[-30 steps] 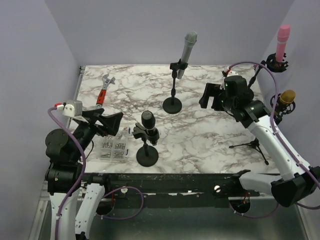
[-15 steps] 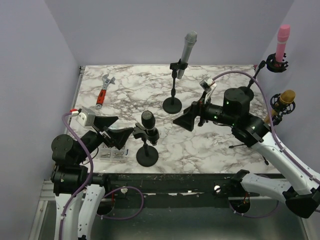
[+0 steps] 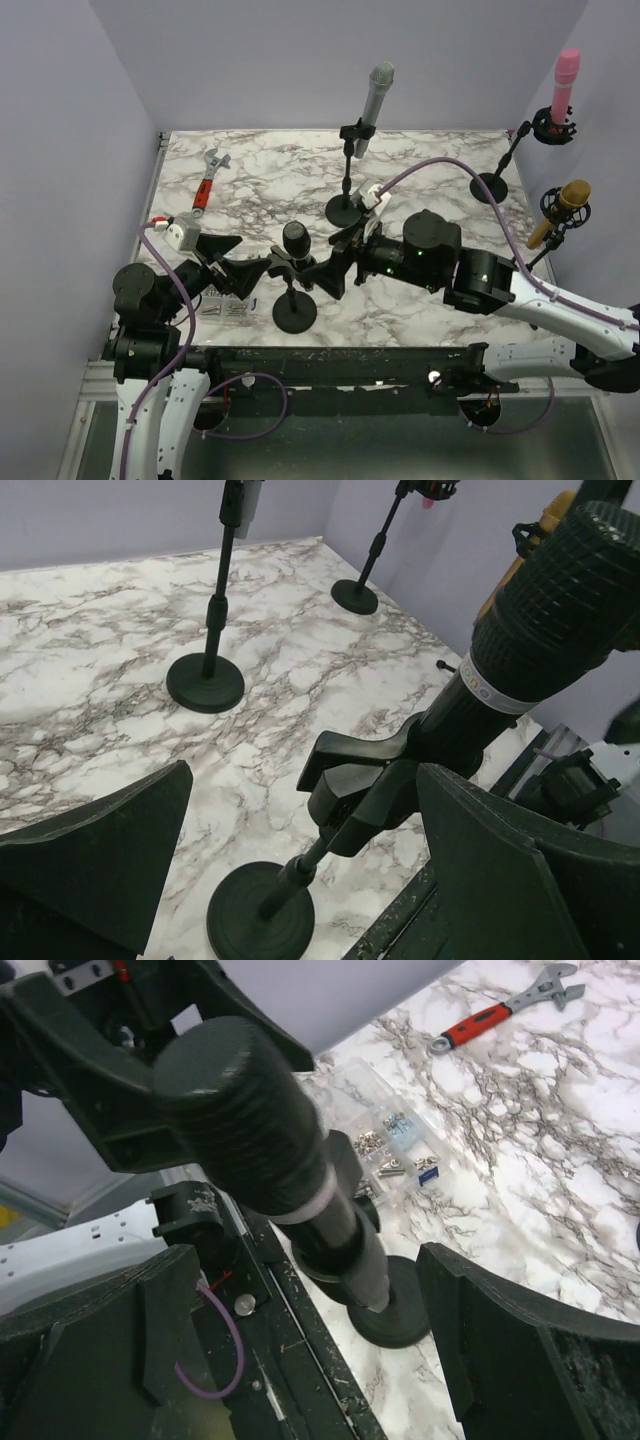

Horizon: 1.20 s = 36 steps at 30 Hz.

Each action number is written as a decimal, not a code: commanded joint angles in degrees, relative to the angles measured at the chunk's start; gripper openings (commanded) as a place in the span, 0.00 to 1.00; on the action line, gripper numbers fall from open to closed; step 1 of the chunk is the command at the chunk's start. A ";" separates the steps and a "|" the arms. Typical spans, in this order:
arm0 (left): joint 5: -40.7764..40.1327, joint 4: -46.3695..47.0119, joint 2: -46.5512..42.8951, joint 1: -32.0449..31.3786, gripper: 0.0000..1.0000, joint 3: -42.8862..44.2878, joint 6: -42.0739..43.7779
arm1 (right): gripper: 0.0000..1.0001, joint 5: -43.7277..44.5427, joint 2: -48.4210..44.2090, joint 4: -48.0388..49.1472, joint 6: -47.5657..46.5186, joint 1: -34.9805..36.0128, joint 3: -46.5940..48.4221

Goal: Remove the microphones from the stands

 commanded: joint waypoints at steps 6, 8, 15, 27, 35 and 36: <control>-0.13 3.97 -0.18 0.19 0.99 -3.78 2.05 | 1.00 43.99 7.83 3.63 -5.49 19.28 5.48; -0.29 4.01 -0.52 0.22 0.99 -4.30 1.95 | 1.00 52.64 10.03 5.26 -7.05 22.44 6.37; -0.99 2.74 -2.20 0.23 0.99 -4.41 1.95 | 0.95 66.22 15.80 9.72 -10.71 26.04 10.32; -0.67 2.14 -3.19 0.27 0.99 -4.26 1.78 | 0.86 67.47 21.45 18.19 -16.20 26.02 12.51; 0.23 1.31 -4.48 0.21 0.99 -3.73 2.78 | 0.66 67.88 23.70 23.95 -20.35 25.91 11.41; 0.50 1.22 -4.55 0.21 0.99 -3.82 2.83 | 0.63 67.81 23.74 24.44 -20.67 25.78 11.15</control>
